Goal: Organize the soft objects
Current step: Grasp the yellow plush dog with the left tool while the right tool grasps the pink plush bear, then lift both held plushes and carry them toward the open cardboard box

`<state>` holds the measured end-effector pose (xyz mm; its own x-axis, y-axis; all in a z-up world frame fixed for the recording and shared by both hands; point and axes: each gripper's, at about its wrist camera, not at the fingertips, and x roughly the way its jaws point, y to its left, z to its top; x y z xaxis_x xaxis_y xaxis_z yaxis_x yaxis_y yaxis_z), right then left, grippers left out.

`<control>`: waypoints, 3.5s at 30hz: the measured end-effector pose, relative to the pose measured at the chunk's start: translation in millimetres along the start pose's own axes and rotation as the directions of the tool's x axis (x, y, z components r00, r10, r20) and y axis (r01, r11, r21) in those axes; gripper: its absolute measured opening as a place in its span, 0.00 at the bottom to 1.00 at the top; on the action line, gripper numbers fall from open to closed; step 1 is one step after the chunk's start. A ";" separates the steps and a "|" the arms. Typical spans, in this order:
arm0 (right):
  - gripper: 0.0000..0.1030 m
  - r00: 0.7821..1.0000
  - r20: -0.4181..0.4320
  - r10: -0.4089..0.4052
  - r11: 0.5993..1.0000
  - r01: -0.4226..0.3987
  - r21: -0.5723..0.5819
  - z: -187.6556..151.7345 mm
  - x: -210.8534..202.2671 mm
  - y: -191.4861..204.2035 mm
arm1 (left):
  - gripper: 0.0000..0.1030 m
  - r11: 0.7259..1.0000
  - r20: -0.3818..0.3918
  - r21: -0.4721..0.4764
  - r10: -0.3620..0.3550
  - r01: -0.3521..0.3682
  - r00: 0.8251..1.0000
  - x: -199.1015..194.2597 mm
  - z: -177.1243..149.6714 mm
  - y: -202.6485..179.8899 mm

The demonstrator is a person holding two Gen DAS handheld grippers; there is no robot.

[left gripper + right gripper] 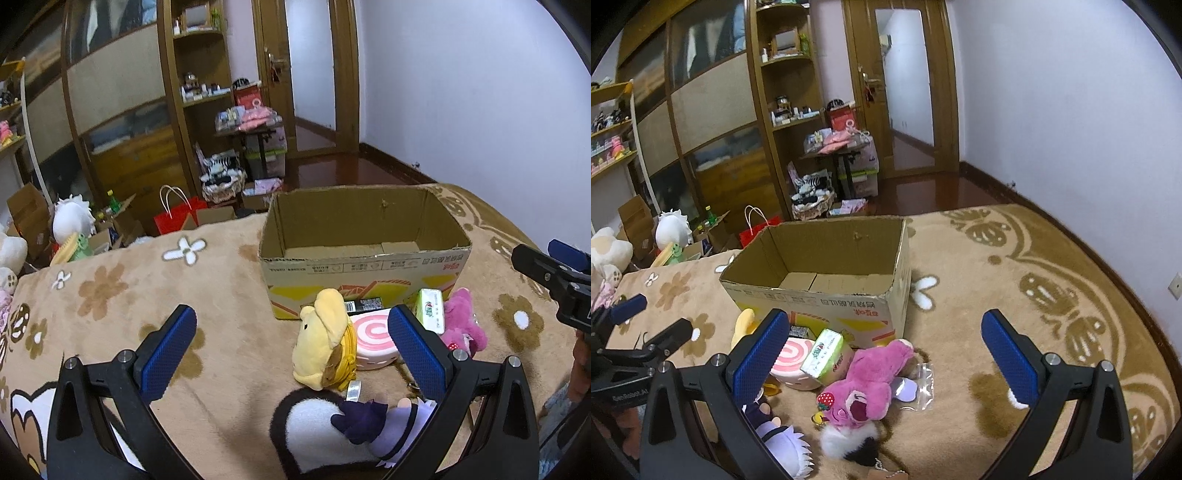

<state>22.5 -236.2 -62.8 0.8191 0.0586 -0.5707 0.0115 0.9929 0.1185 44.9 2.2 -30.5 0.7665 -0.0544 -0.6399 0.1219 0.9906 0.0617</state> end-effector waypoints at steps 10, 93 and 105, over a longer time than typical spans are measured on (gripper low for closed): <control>1.00 0.994 -0.106 0.032 0.999 -0.028 0.034 -5.8 36.1 -4.8 | 0.99 0.999 -0.108 0.016 -0.027 0.029 0.994 44.7 2.4 -10.3; 0.38 0.973 -0.227 -0.030 0.993 0.003 -0.120 -27.7 70.3 23.2 | 0.43 0.997 -0.141 -0.041 -0.065 0.060 0.988 55.6 -12.6 -10.0; 0.38 0.992 -0.078 -0.100 0.983 0.086 -0.161 -16.0 29.6 31.0 | 0.43 0.999 -0.008 -0.034 -0.026 0.026 1.000 11.4 -9.5 -9.6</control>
<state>37.9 -202.1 -89.0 0.7668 -0.0329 -0.6411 -0.0106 0.9979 -0.0638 46.4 -6.7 -45.7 0.7577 -0.0791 -0.6478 0.1199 0.9926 0.0190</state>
